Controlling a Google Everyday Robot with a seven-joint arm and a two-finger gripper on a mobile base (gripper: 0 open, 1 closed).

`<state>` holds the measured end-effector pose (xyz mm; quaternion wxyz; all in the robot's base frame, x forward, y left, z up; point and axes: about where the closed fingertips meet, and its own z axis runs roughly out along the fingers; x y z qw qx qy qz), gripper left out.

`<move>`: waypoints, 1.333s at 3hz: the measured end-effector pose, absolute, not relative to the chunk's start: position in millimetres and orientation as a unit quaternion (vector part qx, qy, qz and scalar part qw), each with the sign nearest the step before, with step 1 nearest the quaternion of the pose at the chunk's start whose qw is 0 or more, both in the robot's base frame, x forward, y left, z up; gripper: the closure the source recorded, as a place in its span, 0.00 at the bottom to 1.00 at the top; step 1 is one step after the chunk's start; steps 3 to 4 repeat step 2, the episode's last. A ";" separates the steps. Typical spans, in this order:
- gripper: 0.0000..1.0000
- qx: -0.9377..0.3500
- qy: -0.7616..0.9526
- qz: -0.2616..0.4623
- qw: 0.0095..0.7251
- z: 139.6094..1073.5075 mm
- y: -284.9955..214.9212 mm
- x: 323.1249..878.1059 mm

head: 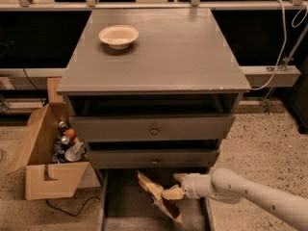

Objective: Place brown chip bag into bottom drawer

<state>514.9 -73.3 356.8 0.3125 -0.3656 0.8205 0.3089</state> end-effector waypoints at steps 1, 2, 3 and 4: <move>0.00 -0.358 0.812 0.310 0.341 380.4 -88.0 512.2; 0.00 -0.368 0.790 0.311 0.379 431.3 -108.0 506.8; 0.00 -0.368 0.790 0.311 0.379 431.3 -108.0 506.8; 0.00 -0.368 0.790 0.311 0.379 431.3 -108.0 506.8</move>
Offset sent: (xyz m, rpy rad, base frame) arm -0.0170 -0.0694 0.1518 0.1145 -0.2417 0.0003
